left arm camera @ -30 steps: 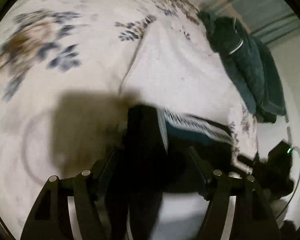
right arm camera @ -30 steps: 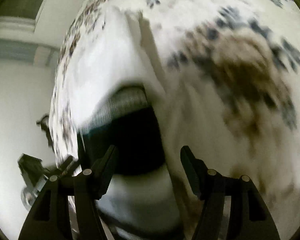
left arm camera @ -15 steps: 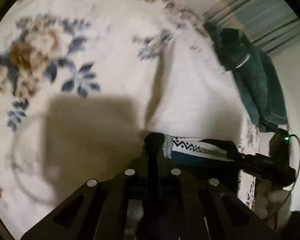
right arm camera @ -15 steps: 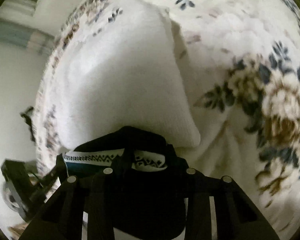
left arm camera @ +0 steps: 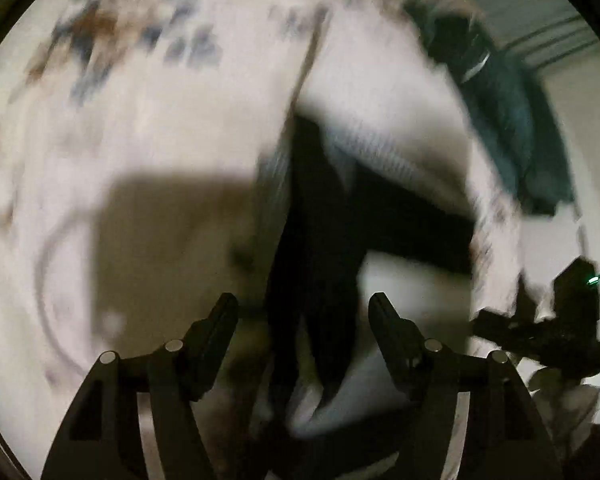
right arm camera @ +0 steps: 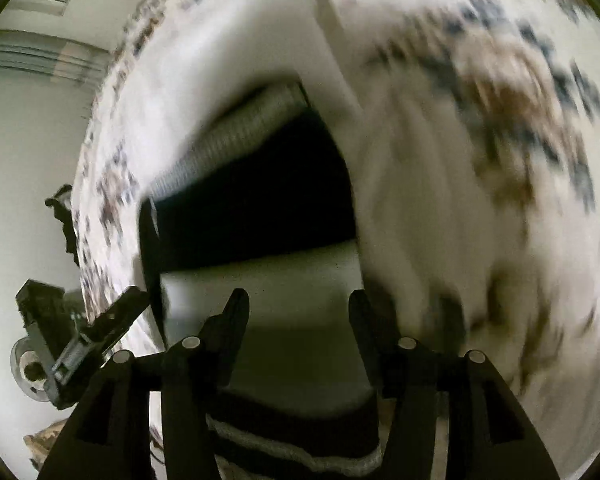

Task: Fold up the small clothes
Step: 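Release the sweater with both grippers and regrasp the folded edge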

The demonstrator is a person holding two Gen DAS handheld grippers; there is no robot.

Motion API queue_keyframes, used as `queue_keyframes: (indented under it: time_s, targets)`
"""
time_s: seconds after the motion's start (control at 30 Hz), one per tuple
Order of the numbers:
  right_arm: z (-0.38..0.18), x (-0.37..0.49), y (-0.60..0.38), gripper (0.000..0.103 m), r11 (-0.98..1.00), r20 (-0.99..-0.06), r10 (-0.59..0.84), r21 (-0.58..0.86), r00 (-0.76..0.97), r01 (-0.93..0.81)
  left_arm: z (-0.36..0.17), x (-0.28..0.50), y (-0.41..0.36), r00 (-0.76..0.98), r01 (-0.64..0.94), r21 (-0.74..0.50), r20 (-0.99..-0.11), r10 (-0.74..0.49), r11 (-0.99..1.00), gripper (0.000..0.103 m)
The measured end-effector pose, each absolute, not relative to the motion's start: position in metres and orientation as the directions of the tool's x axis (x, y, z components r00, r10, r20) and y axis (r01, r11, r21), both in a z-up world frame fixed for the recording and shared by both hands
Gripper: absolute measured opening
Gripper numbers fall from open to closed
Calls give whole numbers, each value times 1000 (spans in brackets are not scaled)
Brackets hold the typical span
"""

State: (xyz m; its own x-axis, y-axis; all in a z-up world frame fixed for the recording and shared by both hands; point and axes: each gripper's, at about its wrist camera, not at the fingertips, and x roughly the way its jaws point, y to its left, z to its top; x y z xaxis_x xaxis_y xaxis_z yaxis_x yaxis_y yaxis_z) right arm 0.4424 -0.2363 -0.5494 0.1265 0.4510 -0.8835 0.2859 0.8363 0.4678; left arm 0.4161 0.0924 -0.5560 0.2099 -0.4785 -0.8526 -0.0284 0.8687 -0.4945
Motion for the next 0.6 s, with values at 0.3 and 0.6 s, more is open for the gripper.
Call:
queue_keyframes:
  time_s: [0.3,0.6]
  targets:
    - [-574,379,-232,54,815,-875,471,479,110,325,-551,384,99,289,-44,-532,-817,-498,846,5]
    - [-553,314,-254,54,795,-856,506,510,103,329,-557,347,75,171,9,-459,-875,-453,889,55]
